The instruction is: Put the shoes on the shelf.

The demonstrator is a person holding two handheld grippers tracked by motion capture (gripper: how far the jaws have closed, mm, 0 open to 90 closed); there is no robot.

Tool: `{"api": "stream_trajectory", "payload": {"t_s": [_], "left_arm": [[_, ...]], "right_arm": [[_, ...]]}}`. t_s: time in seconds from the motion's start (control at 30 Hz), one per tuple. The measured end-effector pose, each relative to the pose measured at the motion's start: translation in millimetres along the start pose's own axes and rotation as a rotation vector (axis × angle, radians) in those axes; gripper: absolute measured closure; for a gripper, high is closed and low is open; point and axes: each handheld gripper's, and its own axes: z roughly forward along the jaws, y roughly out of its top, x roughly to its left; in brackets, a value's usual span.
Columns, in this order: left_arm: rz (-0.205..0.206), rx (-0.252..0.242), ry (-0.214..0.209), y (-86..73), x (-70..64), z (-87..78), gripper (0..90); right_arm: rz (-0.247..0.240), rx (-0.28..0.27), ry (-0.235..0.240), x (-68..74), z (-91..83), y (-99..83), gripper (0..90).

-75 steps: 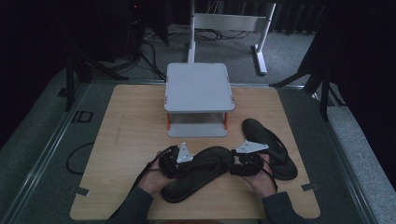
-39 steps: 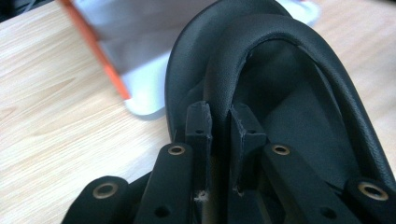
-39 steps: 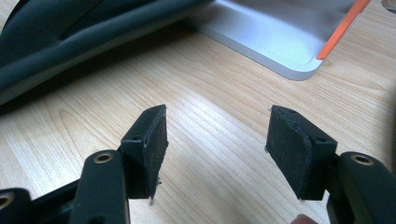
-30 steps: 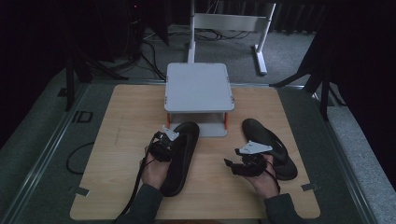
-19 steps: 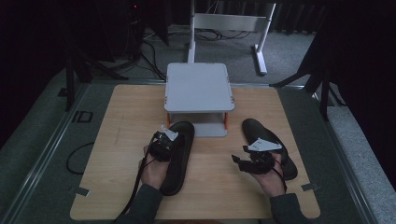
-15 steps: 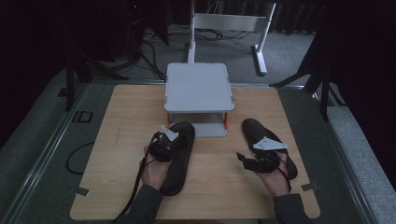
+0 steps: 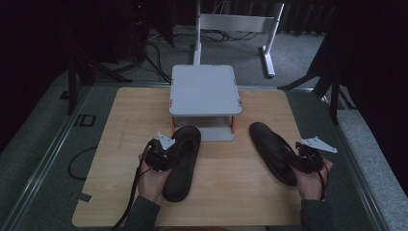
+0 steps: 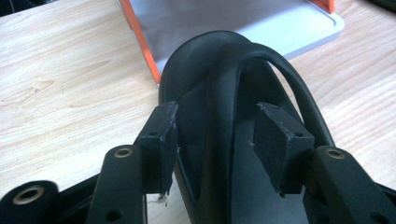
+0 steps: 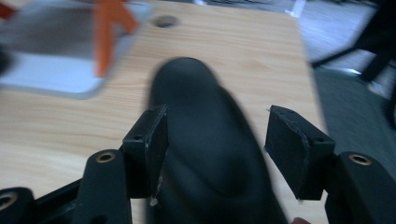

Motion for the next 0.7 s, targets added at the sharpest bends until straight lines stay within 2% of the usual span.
{"api": "stream_trajectory", "payload": {"t_s": [0.07,0.13,0.27,0.43,0.47,0.53,0.63,0.67,0.7], "left_arm": [[-0.009,-0.006,-0.005,-2.0,1.5,-3.3,49.1],[-0.008,-0.002,-0.009,-2.8,2.5,-4.3,49.0],[-0.002,0.001,-0.009,-4.4,3.6,-4.5,48.9],[0.003,-0.008,-0.012,-5.5,4.6,-5.8,48.8],[0.004,-0.006,-0.022,-6.3,5.5,-5.7,48.7],[0.005,-0.003,-0.026,-6.8,6.2,-5.3,48.6],[0.004,-0.002,-0.028,-7.0,6.5,-5.2,48.6],[0.005,-0.001,-0.033,-7.5,7.6,-5.6,48.6],[0.006,0.001,-0.032,-7.6,8.0,-5.7,48.6]], "right_arm": [[0.017,0.042,-0.055,-6.4,6.8,-6.5,39.0],[0.025,0.065,-0.075,-7.9,11.4,-9.6,39.1],[0.035,0.122,-0.078,-9.7,25.0,-15.2,43.1],[0.055,0.164,-0.085,-13.6,35.7,-16.9,53.0],[0.056,0.19,-0.087,-14.4,39.8,-17.0,57.1],[0.048,0.196,-0.073,-14.1,41.6,-16.5,63.7],[0.016,0.197,-0.085,-11.7,41.5,-15.6,65.4],[0.019,0.19,-0.087,-11.9,39.5,-15.2,70.2],[0.02,0.188,-0.081,-12.6,38.4,-15.3,70.6]]}}
